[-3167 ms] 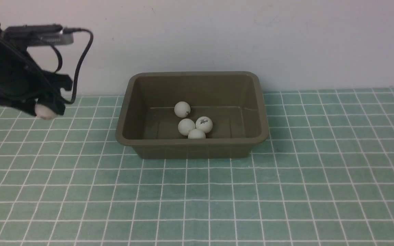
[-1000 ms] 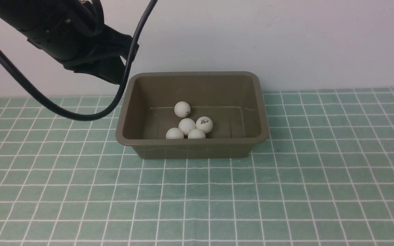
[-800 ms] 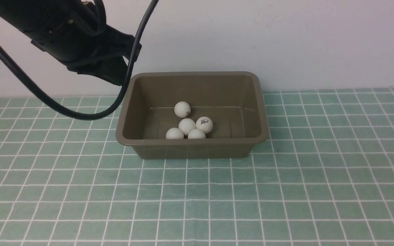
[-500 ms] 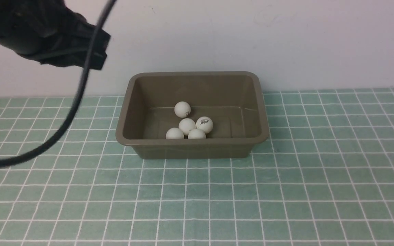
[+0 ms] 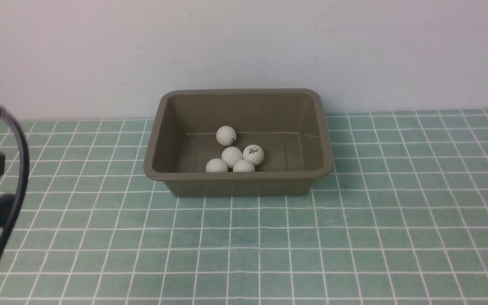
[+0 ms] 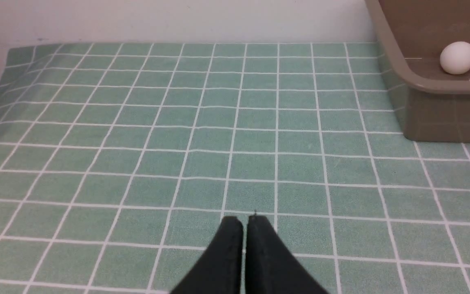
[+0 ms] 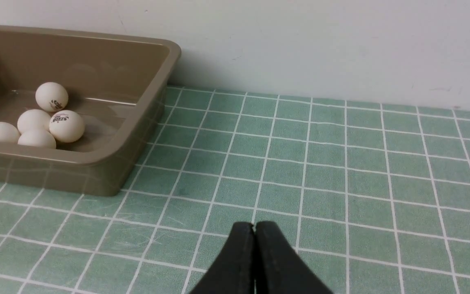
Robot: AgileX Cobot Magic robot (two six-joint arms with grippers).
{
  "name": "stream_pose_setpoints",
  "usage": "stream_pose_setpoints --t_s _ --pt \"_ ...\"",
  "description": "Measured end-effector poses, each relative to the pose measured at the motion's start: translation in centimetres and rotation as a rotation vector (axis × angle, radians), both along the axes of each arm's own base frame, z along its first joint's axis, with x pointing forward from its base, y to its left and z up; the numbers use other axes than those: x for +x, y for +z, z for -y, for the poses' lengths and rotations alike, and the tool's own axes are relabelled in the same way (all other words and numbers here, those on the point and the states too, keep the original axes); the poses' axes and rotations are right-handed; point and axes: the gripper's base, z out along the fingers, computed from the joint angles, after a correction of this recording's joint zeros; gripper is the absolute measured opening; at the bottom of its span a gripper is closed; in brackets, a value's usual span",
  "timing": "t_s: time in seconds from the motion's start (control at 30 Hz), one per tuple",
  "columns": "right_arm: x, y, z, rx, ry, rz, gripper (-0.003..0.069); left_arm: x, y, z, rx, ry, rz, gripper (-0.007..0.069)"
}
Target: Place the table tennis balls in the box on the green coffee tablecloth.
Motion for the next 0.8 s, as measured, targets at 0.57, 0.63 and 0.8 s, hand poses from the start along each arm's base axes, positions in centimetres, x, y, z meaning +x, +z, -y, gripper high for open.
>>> stream_pose_setpoints --t_s 0.57,0.63,0.8 --pt "0.0 -0.1 0.0 0.000 0.002 -0.008 -0.0010 -1.7 -4.1 0.0 0.032 0.016 0.026 -0.0004" --pt "0.0 -0.1 0.0 -0.001 0.003 -0.012 -0.0010 -1.7 -4.1 0.0 0.033 0.016 0.026 -0.0004" --pt "-0.1 -0.1 0.0 -0.001 0.004 -0.015 -0.0010 -1.7 -4.1 0.0 0.034 0.016 0.026 -0.0004"
